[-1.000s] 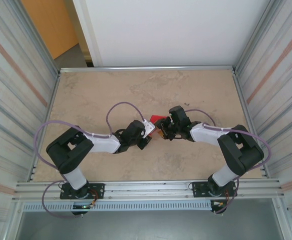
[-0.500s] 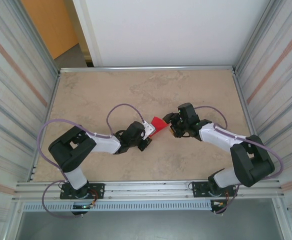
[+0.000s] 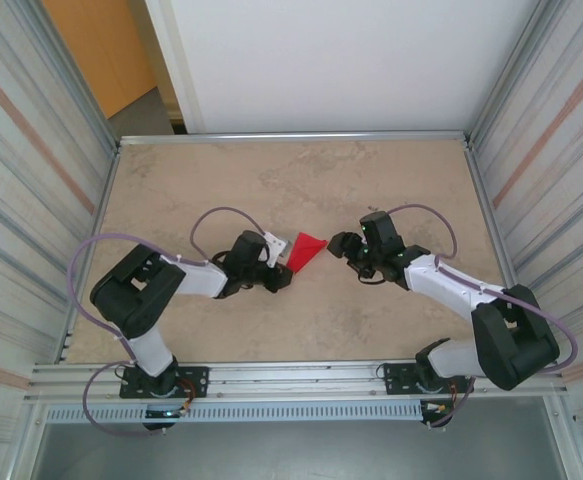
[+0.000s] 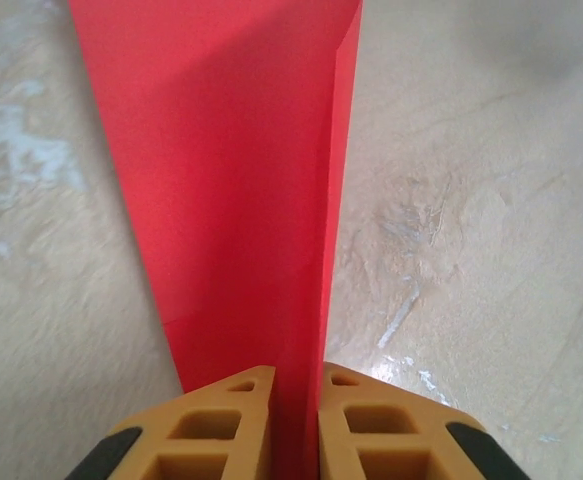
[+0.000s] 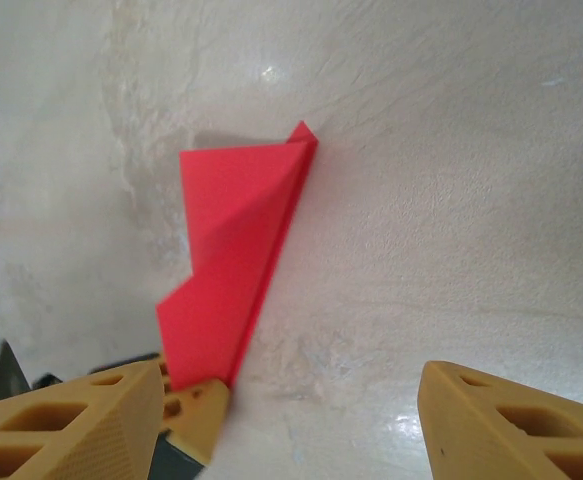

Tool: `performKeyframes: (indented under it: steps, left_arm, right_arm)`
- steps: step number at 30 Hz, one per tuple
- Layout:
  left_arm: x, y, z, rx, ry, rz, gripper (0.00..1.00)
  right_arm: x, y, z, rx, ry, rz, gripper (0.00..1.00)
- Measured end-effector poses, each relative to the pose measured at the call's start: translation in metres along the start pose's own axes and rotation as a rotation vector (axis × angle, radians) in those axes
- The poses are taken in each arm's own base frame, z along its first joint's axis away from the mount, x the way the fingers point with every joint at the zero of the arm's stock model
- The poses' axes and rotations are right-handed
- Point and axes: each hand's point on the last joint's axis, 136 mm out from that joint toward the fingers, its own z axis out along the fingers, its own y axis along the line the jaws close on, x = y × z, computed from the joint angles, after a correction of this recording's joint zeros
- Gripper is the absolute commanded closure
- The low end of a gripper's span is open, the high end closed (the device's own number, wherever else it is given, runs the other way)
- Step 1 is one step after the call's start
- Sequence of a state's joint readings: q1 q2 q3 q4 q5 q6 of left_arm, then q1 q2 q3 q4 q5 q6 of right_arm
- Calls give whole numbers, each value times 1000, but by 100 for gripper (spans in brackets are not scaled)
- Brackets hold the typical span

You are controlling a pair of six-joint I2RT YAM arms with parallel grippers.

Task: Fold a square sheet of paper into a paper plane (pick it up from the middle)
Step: Fold the wing for the fifth time at the center of the table.

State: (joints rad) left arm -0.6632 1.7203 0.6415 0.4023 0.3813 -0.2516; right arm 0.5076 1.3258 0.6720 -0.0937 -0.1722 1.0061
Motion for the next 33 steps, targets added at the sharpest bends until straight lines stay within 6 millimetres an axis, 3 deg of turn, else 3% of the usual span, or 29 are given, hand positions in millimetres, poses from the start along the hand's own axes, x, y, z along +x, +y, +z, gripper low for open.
performKeyframes:
  steps: [9, 19, 33]
  left_arm:
    - [-1, -5, -8, 114, 19, -143, 83]
    - [6, -6, -5, 147, 49, -187, 83]
    - [6, -6, -6, 180, 59, -219, 82]
  right_arm:
    - [33, 14, 33, 14, 163, -182, 33]
    - [29, 39, 62, -8, 216, -248, 33]
    - [33, 24, 86, 69, 273, -252, 34]
